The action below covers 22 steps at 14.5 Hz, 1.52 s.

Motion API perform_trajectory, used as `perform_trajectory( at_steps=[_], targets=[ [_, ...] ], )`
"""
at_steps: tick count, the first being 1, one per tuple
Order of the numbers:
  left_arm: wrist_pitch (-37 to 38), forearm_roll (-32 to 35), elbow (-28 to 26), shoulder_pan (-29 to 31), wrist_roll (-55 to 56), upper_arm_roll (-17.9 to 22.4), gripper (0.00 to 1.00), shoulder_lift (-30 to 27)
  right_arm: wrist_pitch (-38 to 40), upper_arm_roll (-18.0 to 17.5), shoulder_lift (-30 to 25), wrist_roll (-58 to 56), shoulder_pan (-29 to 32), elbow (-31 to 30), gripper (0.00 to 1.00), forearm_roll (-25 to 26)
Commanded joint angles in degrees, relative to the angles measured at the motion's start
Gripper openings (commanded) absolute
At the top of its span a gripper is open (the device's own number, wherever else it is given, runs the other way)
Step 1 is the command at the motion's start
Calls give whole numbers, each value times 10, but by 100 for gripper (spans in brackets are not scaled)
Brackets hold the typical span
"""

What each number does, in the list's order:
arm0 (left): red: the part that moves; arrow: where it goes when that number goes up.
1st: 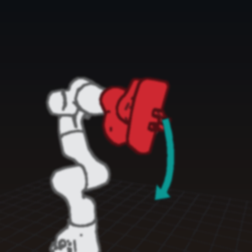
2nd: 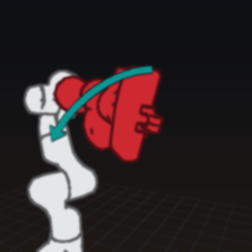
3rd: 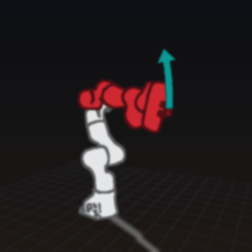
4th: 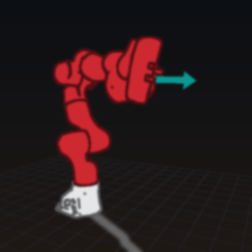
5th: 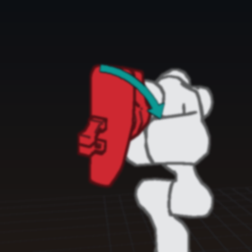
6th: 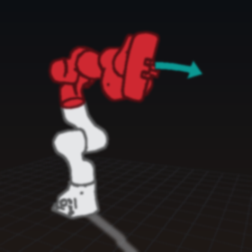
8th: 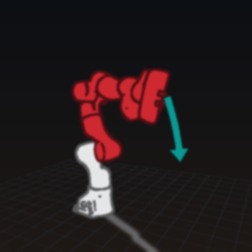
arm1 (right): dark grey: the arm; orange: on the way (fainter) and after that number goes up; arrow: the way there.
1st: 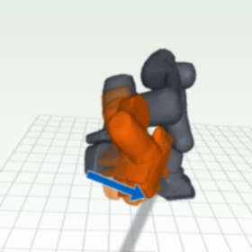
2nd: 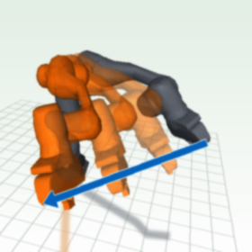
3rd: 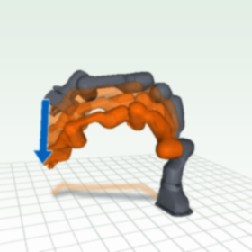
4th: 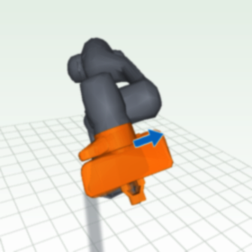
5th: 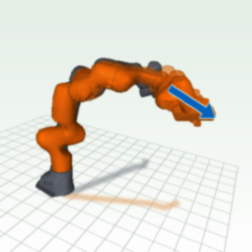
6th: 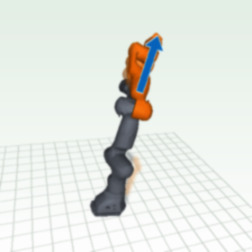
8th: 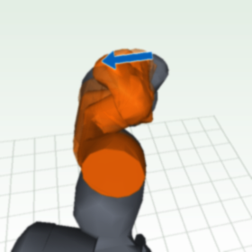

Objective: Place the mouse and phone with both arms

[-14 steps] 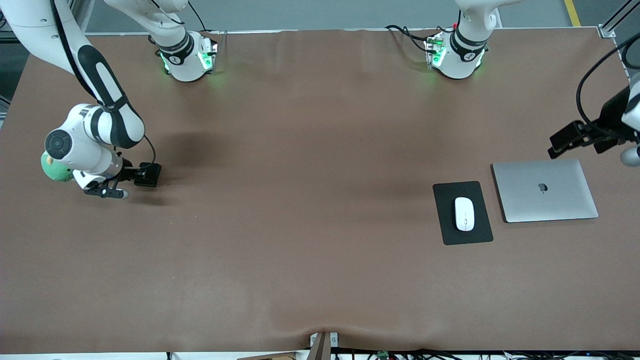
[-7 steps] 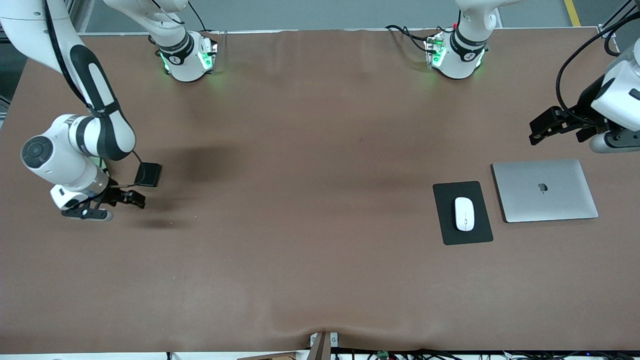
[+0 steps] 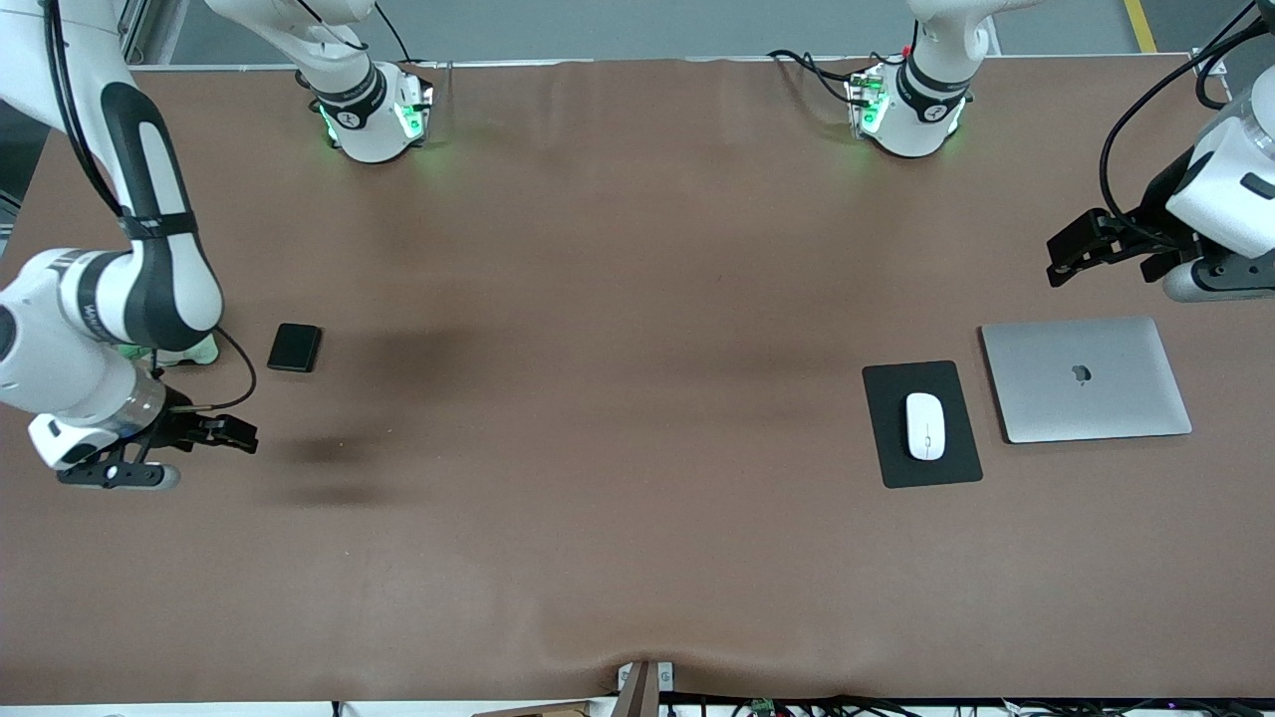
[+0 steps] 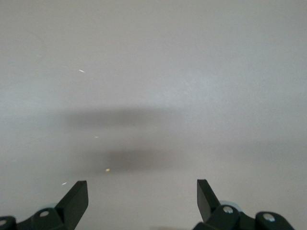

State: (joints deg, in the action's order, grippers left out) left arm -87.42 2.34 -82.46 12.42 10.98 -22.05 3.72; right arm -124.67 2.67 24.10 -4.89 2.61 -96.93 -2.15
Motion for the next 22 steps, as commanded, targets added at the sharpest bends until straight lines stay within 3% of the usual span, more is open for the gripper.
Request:
perform_trajectory(
  at_steps=[1,2,3,6,11,17,22],
  targets=[
    [10,2,-23,-103,-9,118,100,-40,96,0,19,-3,-7,107,100,-4],
    [13,1,-32,-136,-13,159,100,-49,120,-1,17,-3,-7,134,100,-9],
    [16,-1,-36,-141,-19,169,100,-52,136,-2,10,-3,-11,156,100,-12],
    [26,-3,-38,-141,-21,168,100,-61,203,-12,-5,-3,-15,202,100,-5],
    [26,-5,-39,-142,-20,168,100,-57,405,-6,-10,0,-11,315,100,-1],
    [27,-5,-40,-141,-20,168,100,-57,486,0,-115,3,-12,301,100,7],
    [28,-8,-39,-136,-17,172,100,-54,482,22,-209,3,-9,197,100,7]
  ],
)
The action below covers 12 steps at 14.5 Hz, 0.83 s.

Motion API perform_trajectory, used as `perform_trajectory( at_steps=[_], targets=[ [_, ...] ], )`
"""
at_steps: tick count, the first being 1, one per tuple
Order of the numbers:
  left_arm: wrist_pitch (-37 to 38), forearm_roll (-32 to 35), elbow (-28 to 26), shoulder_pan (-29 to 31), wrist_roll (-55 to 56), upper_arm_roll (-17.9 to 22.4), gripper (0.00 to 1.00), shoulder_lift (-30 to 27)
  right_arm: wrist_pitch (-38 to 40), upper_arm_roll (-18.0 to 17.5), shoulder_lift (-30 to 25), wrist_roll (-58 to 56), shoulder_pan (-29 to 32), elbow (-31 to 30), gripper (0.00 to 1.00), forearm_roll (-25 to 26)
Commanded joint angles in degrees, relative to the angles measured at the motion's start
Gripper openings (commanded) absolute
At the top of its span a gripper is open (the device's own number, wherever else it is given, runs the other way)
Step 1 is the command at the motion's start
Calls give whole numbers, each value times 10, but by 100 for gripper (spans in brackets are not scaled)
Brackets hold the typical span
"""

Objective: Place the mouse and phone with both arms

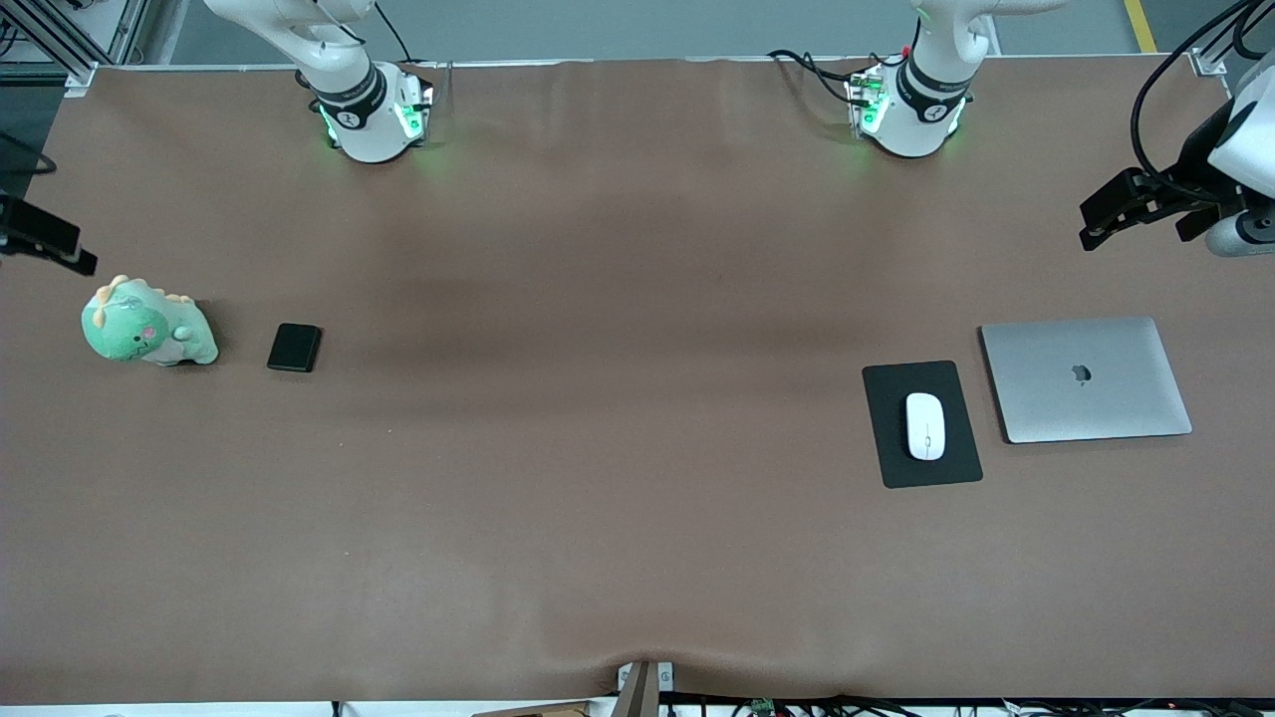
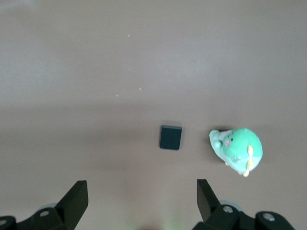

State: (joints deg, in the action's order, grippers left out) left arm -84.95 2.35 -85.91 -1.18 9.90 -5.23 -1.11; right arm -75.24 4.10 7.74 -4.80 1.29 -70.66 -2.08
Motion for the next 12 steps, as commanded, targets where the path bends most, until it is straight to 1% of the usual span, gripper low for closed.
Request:
perform_trajectory(
  at_steps=[1,4,6,12],
  targets=[
    [7,-7,-4,-1,2,3,100,-6,-12,8,-58,3,4,-79,100,6],
    [8,-4,-5,2,2,5,100,-6,-19,9,-94,2,4,-129,100,6],
    [13,-2,-5,6,-5,6,100,-7,-25,13,-105,2,3,-150,100,6],
    [18,-2,-4,9,-6,3,100,-8,-32,13,-101,8,1,-152,100,6]
  ],
)
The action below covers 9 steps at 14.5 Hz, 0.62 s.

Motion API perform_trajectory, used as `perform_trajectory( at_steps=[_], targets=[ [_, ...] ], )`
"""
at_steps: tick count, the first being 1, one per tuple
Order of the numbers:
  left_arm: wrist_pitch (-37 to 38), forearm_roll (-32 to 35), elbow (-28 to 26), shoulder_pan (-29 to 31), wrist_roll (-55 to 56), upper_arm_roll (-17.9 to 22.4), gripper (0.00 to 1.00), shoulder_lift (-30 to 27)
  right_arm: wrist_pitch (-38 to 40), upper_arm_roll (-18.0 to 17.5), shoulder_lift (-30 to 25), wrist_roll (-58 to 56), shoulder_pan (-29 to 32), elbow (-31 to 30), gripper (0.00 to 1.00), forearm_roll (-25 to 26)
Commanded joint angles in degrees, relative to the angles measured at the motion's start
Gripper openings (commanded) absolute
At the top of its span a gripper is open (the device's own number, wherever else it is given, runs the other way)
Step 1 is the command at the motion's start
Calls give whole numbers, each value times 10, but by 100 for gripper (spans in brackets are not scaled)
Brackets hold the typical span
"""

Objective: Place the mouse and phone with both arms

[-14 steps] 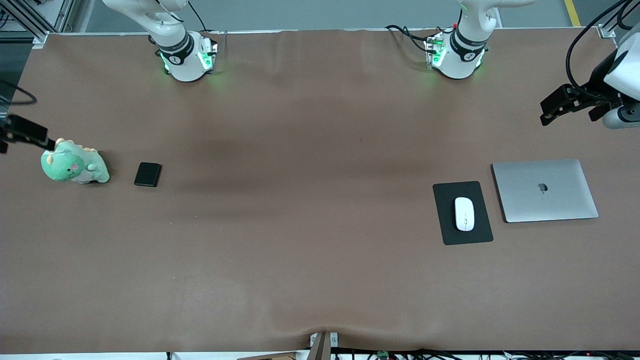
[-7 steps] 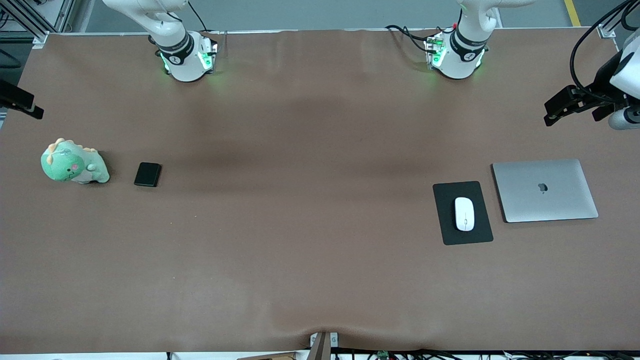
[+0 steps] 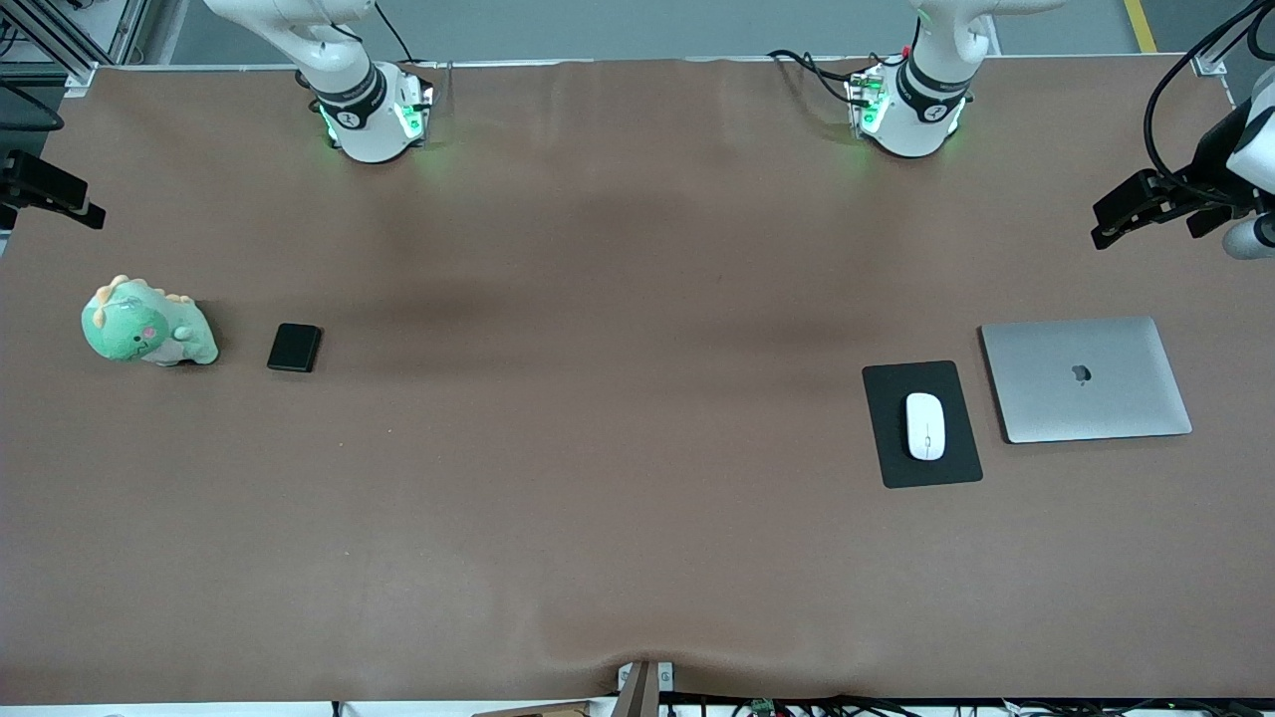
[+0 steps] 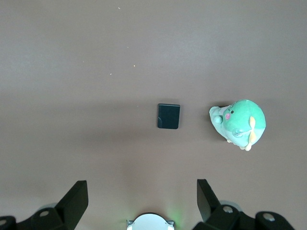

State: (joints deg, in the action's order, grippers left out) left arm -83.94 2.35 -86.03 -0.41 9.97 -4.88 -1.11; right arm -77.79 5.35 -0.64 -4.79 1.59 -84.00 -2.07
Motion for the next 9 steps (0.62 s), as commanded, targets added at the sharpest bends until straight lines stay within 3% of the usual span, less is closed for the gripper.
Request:
perform_trajectory(
  at_steps=[1,9],
  targets=[
    [7,-1,-3,1,-7,-1,100,-6,-7,0,-16,25,-3,-20,100,6],
    [4,-7,2,-4,-9,-3,100,-1,-2,-3,-16,50,-5,-20,100,23]
  ],
)
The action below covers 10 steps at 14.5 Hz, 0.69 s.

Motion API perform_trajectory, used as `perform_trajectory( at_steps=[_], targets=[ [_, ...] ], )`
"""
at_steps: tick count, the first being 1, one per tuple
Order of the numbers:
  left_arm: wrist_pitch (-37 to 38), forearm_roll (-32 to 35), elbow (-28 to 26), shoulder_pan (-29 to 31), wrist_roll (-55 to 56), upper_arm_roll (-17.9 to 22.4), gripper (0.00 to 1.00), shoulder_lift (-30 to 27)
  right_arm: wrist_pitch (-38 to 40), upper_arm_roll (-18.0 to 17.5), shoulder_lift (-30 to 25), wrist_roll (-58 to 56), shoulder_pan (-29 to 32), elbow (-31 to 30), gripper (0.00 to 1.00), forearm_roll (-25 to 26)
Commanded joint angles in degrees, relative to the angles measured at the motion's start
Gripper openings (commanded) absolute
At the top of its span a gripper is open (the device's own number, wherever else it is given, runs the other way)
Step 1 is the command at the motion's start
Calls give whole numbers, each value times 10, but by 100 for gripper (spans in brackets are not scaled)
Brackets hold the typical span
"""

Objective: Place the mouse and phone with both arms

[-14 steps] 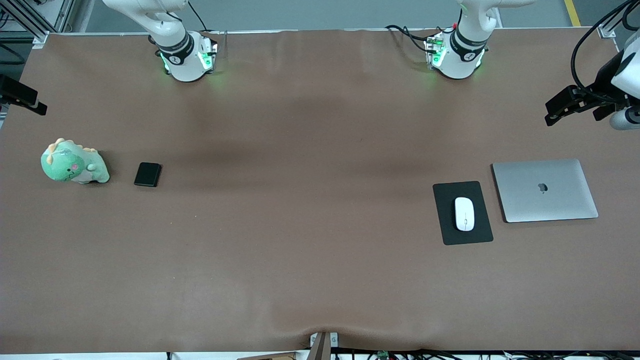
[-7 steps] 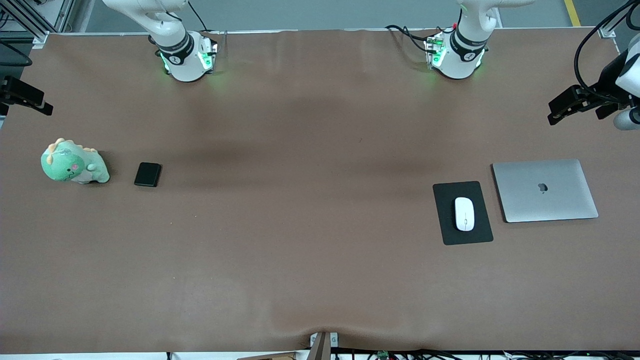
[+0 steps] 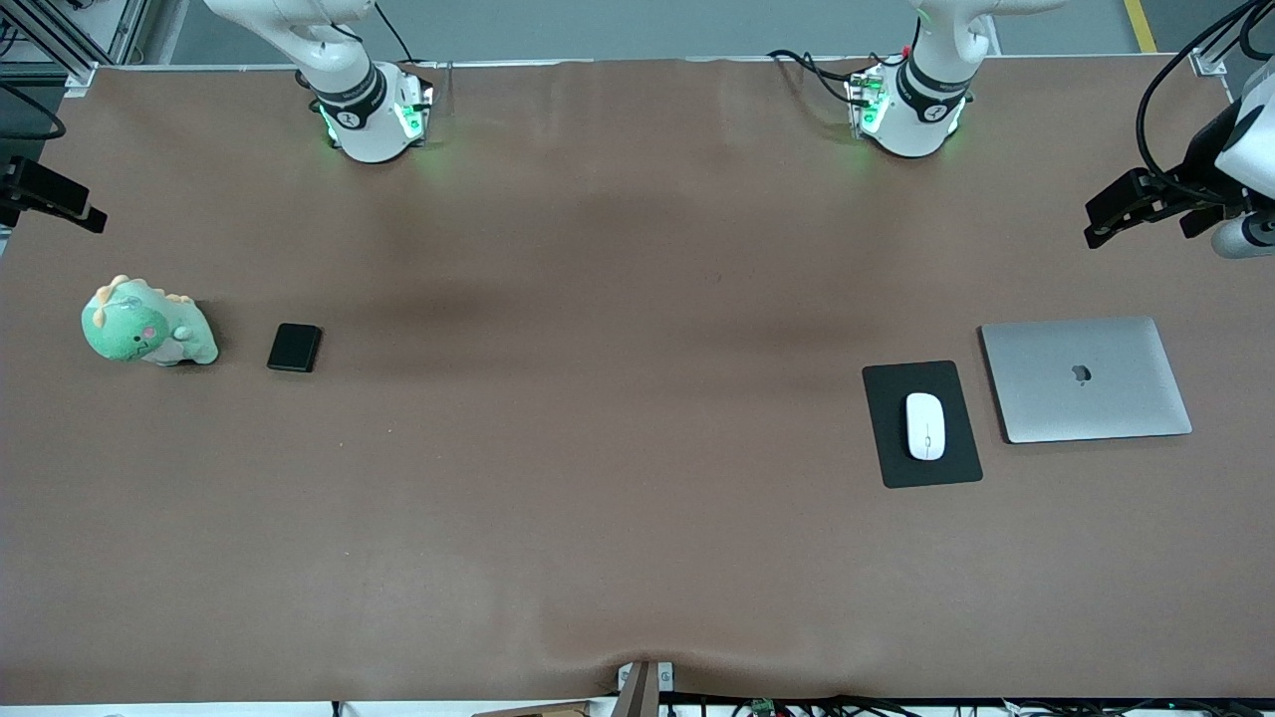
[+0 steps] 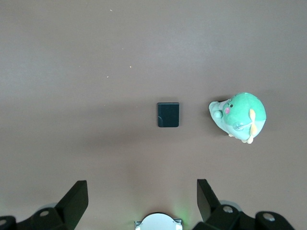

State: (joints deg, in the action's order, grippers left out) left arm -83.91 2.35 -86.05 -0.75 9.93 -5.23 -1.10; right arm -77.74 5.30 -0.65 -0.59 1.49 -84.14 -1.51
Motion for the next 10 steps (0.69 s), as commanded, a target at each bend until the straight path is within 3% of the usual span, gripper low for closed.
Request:
perform_trajectory(
  at_steps=[1,10],
  targets=[
    [4,-7,1,0,-9,0,100,-2,-2,-2,-16,8,-4,-18,100,18],
    [23,-5,23,1,-22,0,100,-3,0,-3,-16,14,-3,-19,100,18]
  ],
)
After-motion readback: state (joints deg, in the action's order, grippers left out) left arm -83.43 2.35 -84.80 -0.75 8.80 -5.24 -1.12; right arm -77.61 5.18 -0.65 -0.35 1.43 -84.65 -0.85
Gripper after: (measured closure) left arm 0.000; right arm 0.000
